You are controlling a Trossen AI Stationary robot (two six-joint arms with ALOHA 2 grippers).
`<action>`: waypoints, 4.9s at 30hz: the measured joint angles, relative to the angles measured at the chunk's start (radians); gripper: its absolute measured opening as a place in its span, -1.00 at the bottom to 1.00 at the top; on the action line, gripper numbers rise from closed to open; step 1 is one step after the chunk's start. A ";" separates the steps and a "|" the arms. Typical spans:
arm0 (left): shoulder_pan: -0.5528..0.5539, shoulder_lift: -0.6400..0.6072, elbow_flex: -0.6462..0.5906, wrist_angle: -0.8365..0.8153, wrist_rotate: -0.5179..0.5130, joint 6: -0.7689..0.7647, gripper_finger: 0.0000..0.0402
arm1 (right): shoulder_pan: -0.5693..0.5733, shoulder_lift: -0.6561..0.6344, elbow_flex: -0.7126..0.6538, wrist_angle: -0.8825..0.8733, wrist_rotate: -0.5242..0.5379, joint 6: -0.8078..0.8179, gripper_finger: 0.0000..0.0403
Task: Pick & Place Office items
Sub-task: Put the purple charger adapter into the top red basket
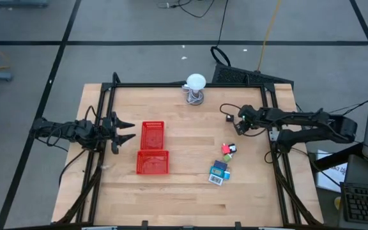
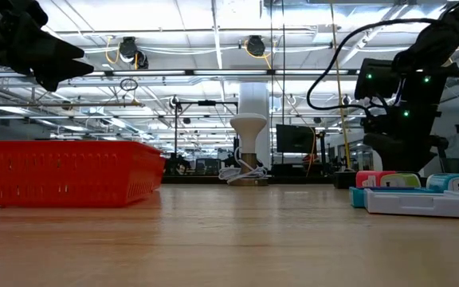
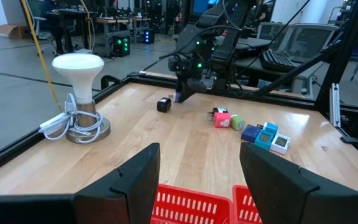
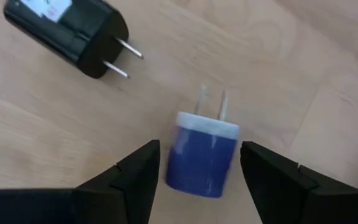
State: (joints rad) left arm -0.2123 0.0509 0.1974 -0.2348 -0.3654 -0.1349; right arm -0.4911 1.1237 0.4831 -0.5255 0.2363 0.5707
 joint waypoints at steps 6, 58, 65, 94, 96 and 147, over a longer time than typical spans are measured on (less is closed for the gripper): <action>0.000 0.000 0.000 0.000 0.000 0.000 0.12 | 0.000 0.001 0.000 0.001 -0.001 -0.005 0.00; 0.000 0.040 0.000 0.315 0.029 -0.001 0.12 | 0.306 -0.098 0.006 0.973 -0.504 -0.451 -0.38; 0.007 0.305 0.000 0.551 -0.143 -0.115 0.12 | 0.332 0.029 0.006 1.177 -0.504 -0.464 -0.38; 0.192 1.542 0.677 0.929 0.114 -0.004 0.12 | 0.500 0.263 0.034 1.546 0.162 -1.201 -0.38; 0.203 1.583 0.734 0.922 0.096 0.006 0.12 | 0.512 0.262 0.034 1.562 0.186 -1.279 -0.38; 0.249 1.331 0.889 -0.043 -0.134 -0.163 -0.30 | 0.532 0.026 0.013 1.281 0.380 -0.912 0.04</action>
State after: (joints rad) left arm 0.0367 1.3819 1.0860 -0.2782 -0.4998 -0.2975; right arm 0.0413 1.1501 0.4960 0.7551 0.6159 -0.3411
